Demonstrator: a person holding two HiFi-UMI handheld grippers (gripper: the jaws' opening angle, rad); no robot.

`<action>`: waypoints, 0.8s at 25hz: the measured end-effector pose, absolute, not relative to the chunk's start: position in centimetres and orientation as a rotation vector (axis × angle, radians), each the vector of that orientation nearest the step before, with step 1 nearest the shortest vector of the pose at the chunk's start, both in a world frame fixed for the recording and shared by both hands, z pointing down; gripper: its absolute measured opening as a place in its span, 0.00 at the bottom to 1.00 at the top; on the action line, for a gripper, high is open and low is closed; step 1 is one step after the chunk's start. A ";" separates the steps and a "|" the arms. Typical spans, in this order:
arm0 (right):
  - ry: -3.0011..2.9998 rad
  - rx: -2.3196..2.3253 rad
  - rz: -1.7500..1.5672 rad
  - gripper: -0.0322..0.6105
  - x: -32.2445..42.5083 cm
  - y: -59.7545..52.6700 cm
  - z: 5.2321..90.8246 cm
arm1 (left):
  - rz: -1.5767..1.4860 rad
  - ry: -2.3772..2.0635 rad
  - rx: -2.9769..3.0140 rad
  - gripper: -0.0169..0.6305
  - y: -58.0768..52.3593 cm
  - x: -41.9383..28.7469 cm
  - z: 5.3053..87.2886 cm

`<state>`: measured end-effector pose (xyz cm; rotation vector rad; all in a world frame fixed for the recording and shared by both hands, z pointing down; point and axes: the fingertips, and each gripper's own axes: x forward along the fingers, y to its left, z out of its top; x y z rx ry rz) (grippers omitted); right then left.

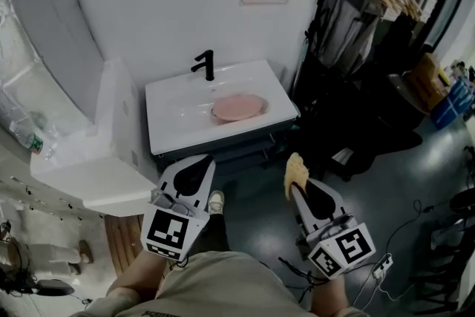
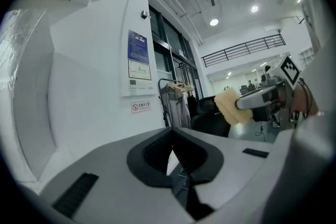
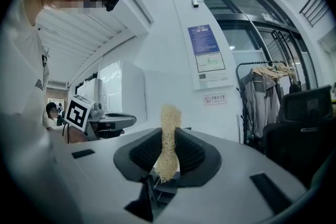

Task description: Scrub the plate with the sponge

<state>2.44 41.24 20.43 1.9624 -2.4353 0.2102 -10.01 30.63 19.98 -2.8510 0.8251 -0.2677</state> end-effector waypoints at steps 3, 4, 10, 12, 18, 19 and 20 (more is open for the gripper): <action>-2.428 1.946 0.229 0.17 3.2 38.1 20.8 | -0.261 0.839 -2.862 0.04 27.4 -9.3 20.1; -2.425 1.938 0.235 0.17 3.5 37.0 20.9 | -0.251 0.846 -2.868 0.04 26.3 -9.1 20.0; -2.394 1.911 0.266 0.17 5.3 29.2 21.1 | -0.290 0.862 -2.898 0.04 18.5 -7.6 21.0; -2.388 1.904 0.277 0.17 5.7 26.2 21.0 | -0.305 0.858 -2.910 0.04 15.8 -7.2 21.3; -2.365 1.878 0.302 0.17 6.8 17.0 21.4 | -0.319 0.856 -2.954 0.04 6.6 -5.9 21.7; -2.360 1.877 0.309 0.17 7.0 15.3 21.6 | -0.319 0.855 -2.960 0.04 5.0 -5.6 21.8; -2.356 1.876 0.316 0.17 7.2 13.6 21.8 | -0.320 0.855 -2.963 0.04 3.3 -5.3 21.8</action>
